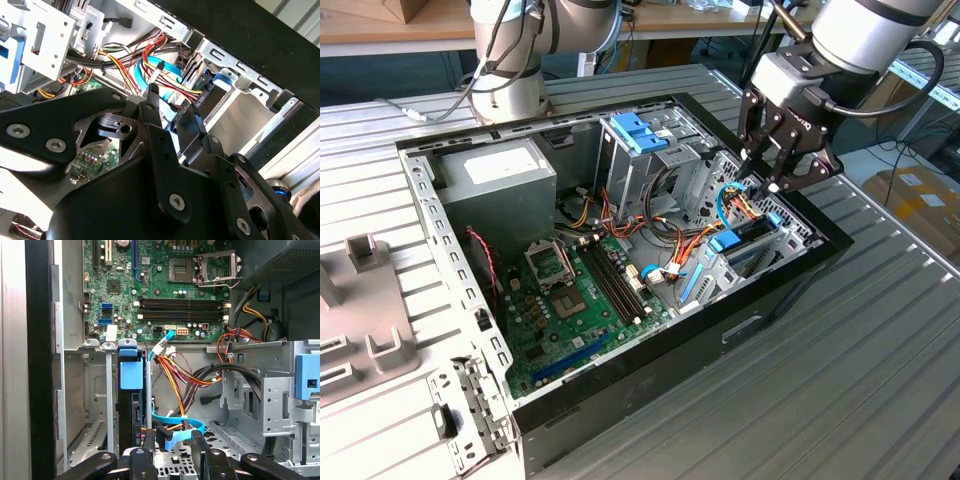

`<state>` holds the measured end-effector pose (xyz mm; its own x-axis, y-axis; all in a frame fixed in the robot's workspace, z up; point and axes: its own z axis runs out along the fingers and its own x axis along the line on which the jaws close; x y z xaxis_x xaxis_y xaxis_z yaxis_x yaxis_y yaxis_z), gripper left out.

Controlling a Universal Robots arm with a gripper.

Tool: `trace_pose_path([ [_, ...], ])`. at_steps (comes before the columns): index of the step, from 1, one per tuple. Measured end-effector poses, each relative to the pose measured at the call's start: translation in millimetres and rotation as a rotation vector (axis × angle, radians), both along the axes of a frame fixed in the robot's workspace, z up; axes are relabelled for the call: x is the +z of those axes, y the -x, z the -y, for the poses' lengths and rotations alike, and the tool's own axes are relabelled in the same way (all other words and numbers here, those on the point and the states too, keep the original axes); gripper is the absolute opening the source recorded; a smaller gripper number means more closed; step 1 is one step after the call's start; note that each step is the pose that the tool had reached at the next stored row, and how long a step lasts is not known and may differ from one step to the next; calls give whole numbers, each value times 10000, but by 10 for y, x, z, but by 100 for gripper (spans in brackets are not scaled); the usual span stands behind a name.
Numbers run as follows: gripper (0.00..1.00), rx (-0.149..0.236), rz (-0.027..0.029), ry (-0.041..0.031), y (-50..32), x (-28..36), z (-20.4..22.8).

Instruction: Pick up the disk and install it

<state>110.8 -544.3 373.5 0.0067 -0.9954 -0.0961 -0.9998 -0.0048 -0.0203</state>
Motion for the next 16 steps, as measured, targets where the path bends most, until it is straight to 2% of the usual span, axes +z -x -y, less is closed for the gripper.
trace_pose_path([
  [16, 42, 1, 0, 1, 11, -11, 2],
])
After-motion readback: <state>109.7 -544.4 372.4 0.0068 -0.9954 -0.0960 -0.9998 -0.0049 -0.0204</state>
